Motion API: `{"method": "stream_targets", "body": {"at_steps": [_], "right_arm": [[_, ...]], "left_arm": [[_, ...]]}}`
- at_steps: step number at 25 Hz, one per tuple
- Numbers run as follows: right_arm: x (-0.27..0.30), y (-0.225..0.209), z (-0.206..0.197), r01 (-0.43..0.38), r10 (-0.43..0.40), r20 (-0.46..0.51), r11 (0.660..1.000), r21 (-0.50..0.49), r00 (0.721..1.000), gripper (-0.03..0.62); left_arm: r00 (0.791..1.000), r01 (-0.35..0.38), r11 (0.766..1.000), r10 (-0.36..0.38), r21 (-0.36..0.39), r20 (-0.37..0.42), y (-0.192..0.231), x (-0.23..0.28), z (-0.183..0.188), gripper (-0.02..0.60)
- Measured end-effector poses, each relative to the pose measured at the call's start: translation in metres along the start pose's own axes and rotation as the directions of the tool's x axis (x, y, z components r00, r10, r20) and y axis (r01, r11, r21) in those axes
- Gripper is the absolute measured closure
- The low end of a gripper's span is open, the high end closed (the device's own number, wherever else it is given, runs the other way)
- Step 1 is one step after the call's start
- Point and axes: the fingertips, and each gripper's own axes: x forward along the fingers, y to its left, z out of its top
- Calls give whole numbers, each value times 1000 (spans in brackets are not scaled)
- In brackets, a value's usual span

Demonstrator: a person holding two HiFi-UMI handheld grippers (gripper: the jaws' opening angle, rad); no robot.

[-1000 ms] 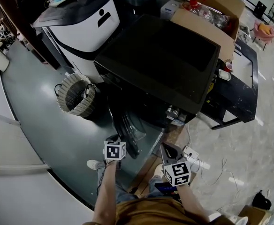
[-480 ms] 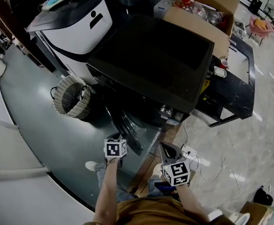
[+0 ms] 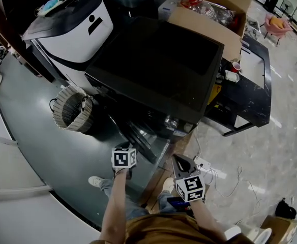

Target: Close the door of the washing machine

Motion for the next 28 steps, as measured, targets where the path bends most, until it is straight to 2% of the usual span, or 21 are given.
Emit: {"method": "stream_targets", "body": {"at_steps": [16, 28], "right_arm": [[-24, -45, -7, 27, -27, -6, 999, 28, 1000, 582], [-24, -66, -3, 48, -47, -6, 998, 40, 999, 582]], "left_arm": [[1000, 5, 999, -4, -45, 26, -21, 21, 25, 393], [998, 36, 997, -33, -62, 47, -35, 37, 48, 391]]}}
